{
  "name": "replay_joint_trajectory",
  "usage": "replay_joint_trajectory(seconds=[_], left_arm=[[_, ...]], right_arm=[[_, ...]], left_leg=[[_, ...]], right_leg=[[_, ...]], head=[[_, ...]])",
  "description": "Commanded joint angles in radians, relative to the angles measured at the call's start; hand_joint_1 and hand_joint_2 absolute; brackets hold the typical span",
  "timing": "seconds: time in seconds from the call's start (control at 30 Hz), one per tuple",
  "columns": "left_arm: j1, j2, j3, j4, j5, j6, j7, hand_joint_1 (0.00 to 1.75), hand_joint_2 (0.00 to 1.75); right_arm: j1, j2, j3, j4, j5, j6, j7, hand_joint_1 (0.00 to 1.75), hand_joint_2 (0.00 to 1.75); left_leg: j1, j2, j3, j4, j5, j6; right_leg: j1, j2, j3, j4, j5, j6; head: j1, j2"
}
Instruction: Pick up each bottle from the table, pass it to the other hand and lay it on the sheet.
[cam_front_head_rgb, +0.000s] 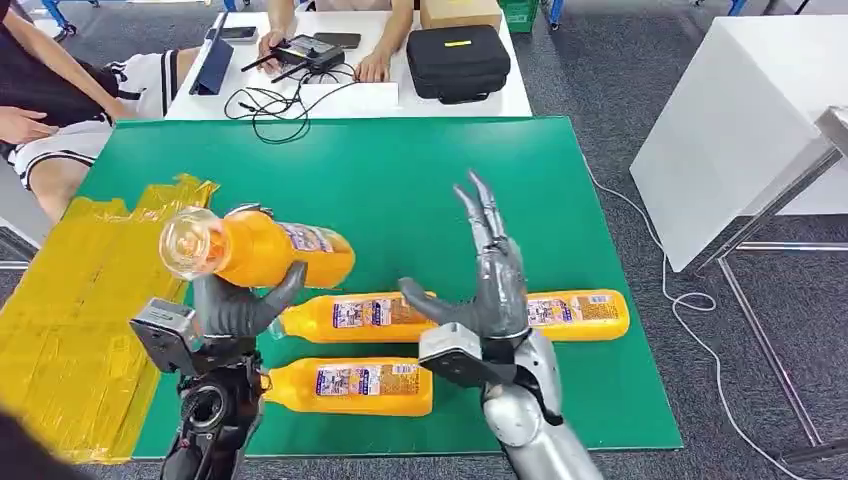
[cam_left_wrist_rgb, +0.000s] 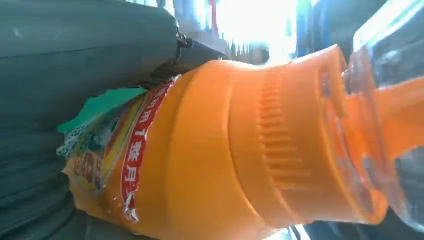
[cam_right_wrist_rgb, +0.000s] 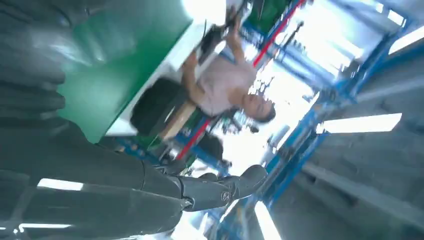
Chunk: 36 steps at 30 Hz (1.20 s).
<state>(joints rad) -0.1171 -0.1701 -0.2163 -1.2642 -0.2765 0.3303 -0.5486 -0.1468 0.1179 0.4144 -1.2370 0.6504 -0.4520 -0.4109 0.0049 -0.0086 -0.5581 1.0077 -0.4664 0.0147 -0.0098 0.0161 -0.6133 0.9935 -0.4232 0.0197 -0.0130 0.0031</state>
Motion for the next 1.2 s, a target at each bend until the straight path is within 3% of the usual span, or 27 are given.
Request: replay_joint_trajectory(seconds=[0.03,0.2,0.3,0.4,0.43,0.47,0.5,0.57,0.63,0.73,0.9,1.07,1.2], left_arm=[[-0.039,0.018,0.047,0.053,-0.324,0.255,0.066,1.75,1.75],[-0.056,0.024,0.067,0.058,-0.597,0.368,0.147,1.75,1.75],[-0.05,-0.021,0.205,-0.054,-1.172,0.368,0.307,1.75,1.75],[-0.05,-0.021,0.205,-0.054,-1.172,0.368,0.307,1.75,1.75],[-0.063,-0.002,0.2,-0.06,-1.293,0.368,0.374,1.75,1.75],[-0.132,0.247,-0.01,-0.007,-1.294,0.368,0.604,1.75,1.75],[-0.256,0.375,-0.349,0.085,-1.294,0.368,0.962,1.75,1.75],[-0.42,0.432,-0.684,0.241,-1.294,0.315,1.247,1.75,1.75],[-0.454,0.413,-0.707,0.333,-1.294,0.254,1.242,1.75,1.75],[-0.457,0.382,-0.587,0.455,-1.294,0.238,1.139,1.75,1.75],[-0.432,0.334,-0.332,0.622,-1.294,0.275,0.958,1.75,1.75],[-0.446,0.311,-0.238,0.722,-1.294,0.268,0.902,1.75,1.75],[-0.46,0.3,-0.183,0.775,-1.294,0.268,0.909,1.75,1.75]], right_arm=[[0.12,-0.074,-0.098,-0.206,0.057,-0.017,0.008,0.0,1.75],[0.179,-0.084,-0.137,-0.286,0.082,-0.044,0.019,0.0,1.75],[0.213,-0.086,-0.17,-0.329,0.094,-0.054,0.025,0.0,1.75],[0.213,-0.086,-0.17,-0.329,0.094,-0.054,0.025,0.0,1.75],[0.213,-0.083,-0.175,-0.333,0.094,-0.053,0.026,0.0,1.75],[0.215,-0.074,-0.186,-0.338,0.096,-0.052,0.026,0.0,1.75],[0.218,-0.065,-0.197,-0.346,0.102,-0.046,0.022,0.0,1.75],[0.219,-0.052,-0.209,-0.36,0.112,-0.029,0.019,0.0,1.75],[0.209,-0.046,-0.216,-0.361,0.118,-0.003,0.018,0.0,1.75],[0.202,-0.042,-0.223,-0.359,0.128,0.012,0.016,0.0,1.75],[0.236,-0.031,-0.251,-0.385,0.13,0.019,0.007,0.0,1.75],[0.249,-0.02,-0.271,-0.389,0.134,0.017,0.008,0.0,1.75],[0.253,-0.009,-0.281,-0.388,0.143,0.028,0.018,0.0,1.75]], left_leg=[[0.001,-0.002,0.005,-0.002,-0.001,0.0],[0.001,-0.001,0.004,-0.001,-0.001,0.0],[0.001,-0.002,0.003,0.0,-0.001,0.0],[0.001,0.0,0.002,0.0,-0.001,0.0],[0.001,0.0,0.002,-0.001,-0.001,0.0],[0.001,0.001,0.004,-0.001,-0.002,0.0],[0.0,0.0,0.003,-0.001,0.0,-0.001],[0.001,-0.012,-0.001,0.0,0.002,-0.002],[0.002,-0.017,0.0,0.0,0.003,-0.002],[0.001,-0.002,0.006,-0.003,0.003,-0.002],[0.005,0.009,0.01,-0.004,0.001,-0.002],[0.003,0.002,0.005,-0.002,0.002,-0.003],[0.004,0.004,0.003,-0.001,0.002,-0.003]], right_leg=[[0.001,-0.004,0.006,-0.002,-0.002,0.0],[0.001,-0.002,0.004,-0.002,-0.001,0.0],[0.001,-0.004,0.003,-0.001,-0.001,0.0],[0.001,-0.001,0.002,-0.001,0.0,0.0],[0.001,-0.001,0.002,-0.001,-0.001,0.0],[0.001,-0.001,0.004,-0.001,-0.001,0.0],[0.001,-0.001,0.002,-0.001,0.0,-0.001],[0.002,-0.014,0.003,0.0,-0.002,-0.001],[0.004,-0.019,0.004,0.0,-0.002,-0.001],[0.002,-0.004,0.005,-0.003,0.001,-0.001],[0.004,0.005,0.009,-0.003,0.003,-0.004],[0.003,0.001,0.004,-0.001,0.001,-0.004],[0.004,0.003,0.002,-0.001,0.002,-0.004]], head=[[-0.001,0.0],[0.0,0.0],[0.0,0.0],[0.0,0.0],[0.0,0.0],[-0.001,0.0],[0.0,0.0],[0.0,0.0],[0.0,0.0],[-0.001,0.0],[0.001,0.0],[0.0,0.0],[0.0,0.0]])
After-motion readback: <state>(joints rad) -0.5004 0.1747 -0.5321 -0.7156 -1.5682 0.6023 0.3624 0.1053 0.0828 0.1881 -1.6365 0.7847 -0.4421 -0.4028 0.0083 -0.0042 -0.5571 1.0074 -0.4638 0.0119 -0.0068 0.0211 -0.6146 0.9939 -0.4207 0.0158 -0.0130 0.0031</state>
